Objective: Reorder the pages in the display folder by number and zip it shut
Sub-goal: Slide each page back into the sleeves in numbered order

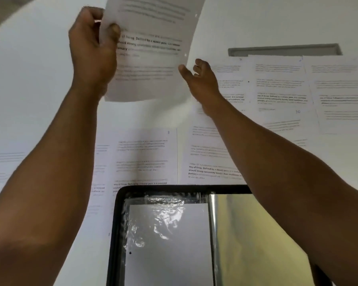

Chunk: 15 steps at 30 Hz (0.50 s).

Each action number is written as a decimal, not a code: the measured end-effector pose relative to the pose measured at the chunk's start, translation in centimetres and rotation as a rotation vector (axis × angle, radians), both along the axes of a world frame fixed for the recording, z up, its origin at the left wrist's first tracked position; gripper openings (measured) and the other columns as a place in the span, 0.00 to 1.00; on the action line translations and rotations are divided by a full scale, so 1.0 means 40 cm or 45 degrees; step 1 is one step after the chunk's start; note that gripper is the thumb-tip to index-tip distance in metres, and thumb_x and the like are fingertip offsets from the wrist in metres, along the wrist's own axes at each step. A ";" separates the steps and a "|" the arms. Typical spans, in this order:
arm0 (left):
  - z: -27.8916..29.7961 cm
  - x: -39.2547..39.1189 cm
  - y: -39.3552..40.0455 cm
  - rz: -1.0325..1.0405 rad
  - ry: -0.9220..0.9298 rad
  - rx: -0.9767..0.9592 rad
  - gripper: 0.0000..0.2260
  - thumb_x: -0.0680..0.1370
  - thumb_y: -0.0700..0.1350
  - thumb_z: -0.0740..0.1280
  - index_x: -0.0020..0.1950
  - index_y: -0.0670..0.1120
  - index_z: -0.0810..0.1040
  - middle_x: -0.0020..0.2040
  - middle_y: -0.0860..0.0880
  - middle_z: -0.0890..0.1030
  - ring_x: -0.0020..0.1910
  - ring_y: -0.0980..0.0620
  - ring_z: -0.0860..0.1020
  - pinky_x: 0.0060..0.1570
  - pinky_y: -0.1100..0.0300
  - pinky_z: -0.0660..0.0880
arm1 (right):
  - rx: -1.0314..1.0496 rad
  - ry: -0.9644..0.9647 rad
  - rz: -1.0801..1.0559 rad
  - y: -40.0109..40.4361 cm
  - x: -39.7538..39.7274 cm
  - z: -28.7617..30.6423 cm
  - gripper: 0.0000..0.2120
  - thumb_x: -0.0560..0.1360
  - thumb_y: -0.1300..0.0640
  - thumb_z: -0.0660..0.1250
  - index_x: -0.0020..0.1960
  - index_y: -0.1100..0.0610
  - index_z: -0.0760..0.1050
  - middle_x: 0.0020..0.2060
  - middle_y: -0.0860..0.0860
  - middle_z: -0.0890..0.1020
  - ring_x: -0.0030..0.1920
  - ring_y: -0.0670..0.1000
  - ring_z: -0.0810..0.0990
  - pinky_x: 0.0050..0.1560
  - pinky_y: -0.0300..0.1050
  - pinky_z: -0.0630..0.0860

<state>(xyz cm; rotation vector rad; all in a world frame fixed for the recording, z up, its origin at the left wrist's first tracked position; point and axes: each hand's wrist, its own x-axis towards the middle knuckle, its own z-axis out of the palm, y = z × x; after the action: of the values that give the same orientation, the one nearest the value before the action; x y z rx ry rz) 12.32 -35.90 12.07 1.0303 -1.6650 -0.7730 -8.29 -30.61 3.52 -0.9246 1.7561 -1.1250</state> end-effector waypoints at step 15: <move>-0.133 -0.105 0.537 0.096 0.231 1.148 0.05 0.76 0.40 0.70 0.49 0.47 0.77 0.52 0.43 0.83 0.51 0.43 0.82 0.55 0.42 0.78 | 0.126 -0.149 -0.123 0.600 -0.176 0.052 0.06 0.76 0.56 0.71 0.51 0.56 0.80 0.48 0.51 0.85 0.47 0.51 0.85 0.53 0.53 0.81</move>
<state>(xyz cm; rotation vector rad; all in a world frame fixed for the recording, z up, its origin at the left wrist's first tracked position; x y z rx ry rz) 8.13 -14.42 6.76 1.5512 -1.0918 -1.5791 -15.35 -6.60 5.61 -0.7069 1.7590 -1.1194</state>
